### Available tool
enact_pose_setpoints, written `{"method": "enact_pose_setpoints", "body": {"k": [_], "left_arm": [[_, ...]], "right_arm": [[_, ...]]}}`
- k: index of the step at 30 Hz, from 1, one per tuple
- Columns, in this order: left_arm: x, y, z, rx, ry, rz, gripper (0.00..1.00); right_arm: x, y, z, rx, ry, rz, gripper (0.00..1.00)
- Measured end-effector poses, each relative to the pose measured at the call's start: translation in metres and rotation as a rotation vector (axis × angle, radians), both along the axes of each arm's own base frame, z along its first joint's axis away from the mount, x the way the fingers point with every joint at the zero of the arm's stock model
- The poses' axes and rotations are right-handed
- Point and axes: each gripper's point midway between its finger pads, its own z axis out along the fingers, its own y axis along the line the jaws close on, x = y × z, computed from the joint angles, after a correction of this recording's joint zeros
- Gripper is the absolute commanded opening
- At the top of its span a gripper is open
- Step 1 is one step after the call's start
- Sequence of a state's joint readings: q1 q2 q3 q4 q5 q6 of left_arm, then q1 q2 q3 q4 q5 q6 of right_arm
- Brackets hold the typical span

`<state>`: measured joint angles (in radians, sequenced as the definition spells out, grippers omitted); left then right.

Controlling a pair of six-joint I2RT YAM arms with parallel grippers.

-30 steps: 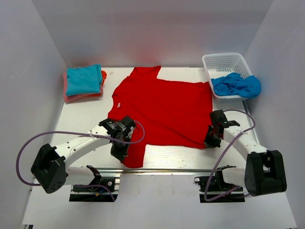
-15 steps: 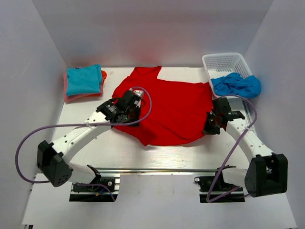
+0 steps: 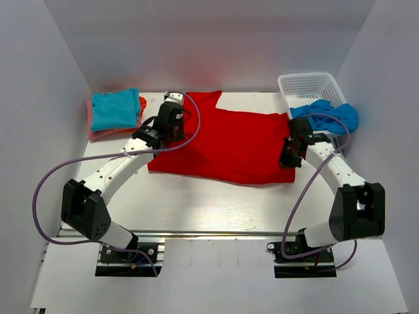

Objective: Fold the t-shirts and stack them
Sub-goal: Fold the flattened tshirt in 1/3 of the way

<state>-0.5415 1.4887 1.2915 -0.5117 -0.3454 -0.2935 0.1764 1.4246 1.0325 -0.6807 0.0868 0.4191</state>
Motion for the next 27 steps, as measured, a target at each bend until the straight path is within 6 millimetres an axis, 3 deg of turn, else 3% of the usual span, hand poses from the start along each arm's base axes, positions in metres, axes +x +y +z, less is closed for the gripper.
{"method": "enact_pose_setpoints", "body": {"k": [6,11,14,20,21,22,23,24,27], "left_arm": [[0.034,0.007,0.028,0.021,-0.157,-0.022,0.0],[0.064,0.013,0.031,0.054,-0.232,-0.038,0.0],[0.08,0.014,0.019,0.068,-0.241,-0.057,0.0],[0.114,0.013,-0.023,0.101,-0.179,-0.085,0.01],[0.12,0.014,-0.03,0.104,-0.167,-0.085,0.12],[0.126,0.016,-0.037,0.109,-0.154,-0.084,0.65],[0.132,0.017,-0.042,0.118,-0.144,-0.084,0.99],[0.14,0.018,-0.047,0.116,-0.13,-0.078,1.0],[0.163,0.022,-0.055,0.105,-0.115,-0.056,1.0]], "right_arm": [[0.027,-0.008,0.007,-0.032,-0.022,-0.031,0.0],[0.047,-0.013,0.007,-0.057,-0.025,-0.046,0.0],[0.054,-0.015,0.005,-0.067,-0.021,-0.052,0.0],[0.074,-0.019,-0.003,-0.095,-0.02,-0.044,0.0],[0.079,-0.019,-0.005,-0.101,-0.022,-0.042,0.07],[0.083,-0.02,-0.007,-0.107,-0.02,-0.04,0.19],[0.088,-0.02,-0.01,-0.11,-0.022,-0.038,0.32],[0.092,-0.019,-0.012,-0.114,-0.023,-0.032,0.49],[0.1,-0.017,-0.012,-0.113,-0.041,-0.009,0.58]]}}
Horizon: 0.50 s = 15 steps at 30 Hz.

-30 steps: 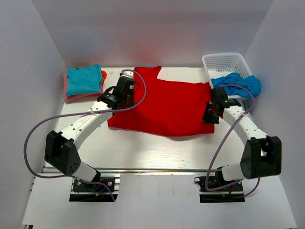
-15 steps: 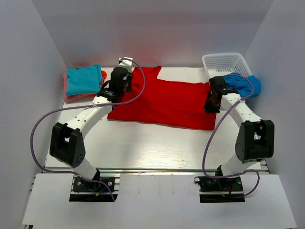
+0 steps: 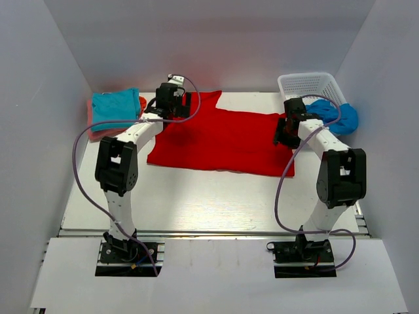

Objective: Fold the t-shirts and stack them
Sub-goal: Fold the flattened tshirt in 1/3 of the way

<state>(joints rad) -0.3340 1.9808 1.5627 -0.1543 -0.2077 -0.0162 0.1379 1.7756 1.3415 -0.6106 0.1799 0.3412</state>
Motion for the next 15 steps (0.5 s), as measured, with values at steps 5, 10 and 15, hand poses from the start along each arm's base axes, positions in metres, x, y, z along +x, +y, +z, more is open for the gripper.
{"method": "enact_pose_setpoints", "body": {"k": [5,10,15], "left_arm": [[0.013,0.005,-0.004,-0.029,0.037,0.002,1.0],[-0.004,-0.002,-0.016,-0.103,0.108,-0.023,1.0],[-0.082,-0.008,-0.065,-0.206,0.294,-0.057,1.0]], "right_arm": [[0.004,0.012,0.015,0.054,-0.053,0.05,0.62],[-0.012,0.038,0.032,0.172,-0.125,0.136,0.66],[-0.037,0.061,0.005,0.246,-0.069,0.2,0.69]]}}
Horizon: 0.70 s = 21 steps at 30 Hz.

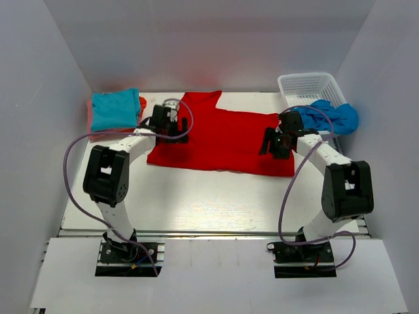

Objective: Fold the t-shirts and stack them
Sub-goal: Fold the flattened tshirt in 1/3 of the way

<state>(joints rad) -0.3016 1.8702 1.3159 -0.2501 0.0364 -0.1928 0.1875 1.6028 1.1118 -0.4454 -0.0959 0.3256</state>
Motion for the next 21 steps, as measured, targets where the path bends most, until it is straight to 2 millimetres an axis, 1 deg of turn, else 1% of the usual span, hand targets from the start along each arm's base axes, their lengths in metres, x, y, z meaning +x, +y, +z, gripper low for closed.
{"method": "enact_pose_setpoints", "body": {"k": [1,3,5,6,7,9,10,12,14,16,18,21], "left_arm": [[-0.018,0.0,-0.011,-0.017,0.04,-0.003,1.0],[-0.047,-0.002,-0.03,-0.044,0.109,-0.007,1.0],[-0.071,0.0,-0.05,-0.064,0.183,0.005,1.0],[-0.079,0.002,-0.059,-0.063,0.209,0.013,1.0],[-0.08,0.002,-0.056,-0.076,0.206,0.028,1.0],[-0.091,0.009,-0.057,-0.077,0.219,0.072,1.0],[-0.097,0.012,-0.058,-0.082,0.218,0.091,1.0],[-0.112,0.019,-0.059,-0.088,0.224,0.125,1.0],[-0.128,0.025,-0.06,-0.096,0.234,0.158,1.0],[-0.148,0.031,-0.06,-0.107,0.257,0.192,1.0],[-0.173,0.035,-0.061,-0.117,0.291,0.212,1.0],[-0.218,0.041,-0.059,-0.149,0.362,0.238,1.0]], "right_arm": [[-0.003,0.003,-0.009,0.005,0.021,0.007,0.69],[-0.005,0.006,-0.026,0.008,0.059,0.011,0.69],[-0.006,0.006,-0.041,0.003,0.091,0.003,0.69],[-0.006,0.005,-0.048,0.0,0.101,-0.005,0.69],[-0.008,0.004,-0.054,-0.005,0.11,-0.011,0.69],[-0.017,0.001,-0.064,-0.012,0.132,-0.023,0.69],[-0.017,0.001,-0.063,-0.008,0.119,-0.026,0.69],[-0.023,0.0,-0.064,0.002,0.098,-0.039,0.69],[-0.037,0.002,-0.063,0.024,0.083,-0.033,0.69],[-0.055,0.006,-0.063,0.044,0.084,-0.014,0.69],[-0.078,0.011,-0.063,0.065,0.086,0.019,0.69],[-0.103,0.018,-0.062,0.084,0.097,0.062,0.69]]}}
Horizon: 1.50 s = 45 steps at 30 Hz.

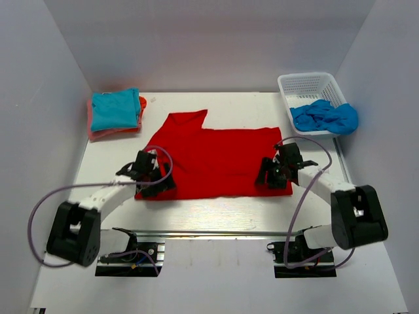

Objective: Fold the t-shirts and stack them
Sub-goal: Fold the flattened tshirt in 1/3 of the way, then grap the side of the flattened tshirt furthest away from the robot with both arms

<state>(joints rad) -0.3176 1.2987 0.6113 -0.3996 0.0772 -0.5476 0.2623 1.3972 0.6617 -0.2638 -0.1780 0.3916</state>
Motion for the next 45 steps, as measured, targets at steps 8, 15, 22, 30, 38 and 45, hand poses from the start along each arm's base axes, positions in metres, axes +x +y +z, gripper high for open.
{"method": "enact_pose_setpoints", "body": {"k": [8,15,22,30,38,45], "left_arm": [[-0.049,0.011,0.068,-0.055,-0.021,0.053,1.0],[0.057,-0.004,0.16,-0.044,-0.361,0.026,1.0],[0.157,-0.013,0.114,0.093,-0.307,-0.005,1.0],[0.225,-0.003,0.058,0.145,-0.257,-0.028,0.95],[0.267,0.001,0.013,0.103,-0.242,-0.05,0.9],[0.276,-0.01,0.012,0.035,-0.273,-0.089,0.79]], "right_arm": [[-0.054,0.004,0.018,-0.018,0.066,0.108,0.73],[0.03,0.007,0.101,-0.064,-0.206,0.018,0.82],[0.1,0.003,0.102,-0.14,-0.209,-0.108,0.82],[0.121,-0.007,0.088,-0.171,-0.167,-0.163,0.82],[0.136,-0.015,0.096,-0.17,-0.185,-0.2,0.82],[0.136,-0.021,0.083,-0.189,-0.144,-0.211,0.82]]}}
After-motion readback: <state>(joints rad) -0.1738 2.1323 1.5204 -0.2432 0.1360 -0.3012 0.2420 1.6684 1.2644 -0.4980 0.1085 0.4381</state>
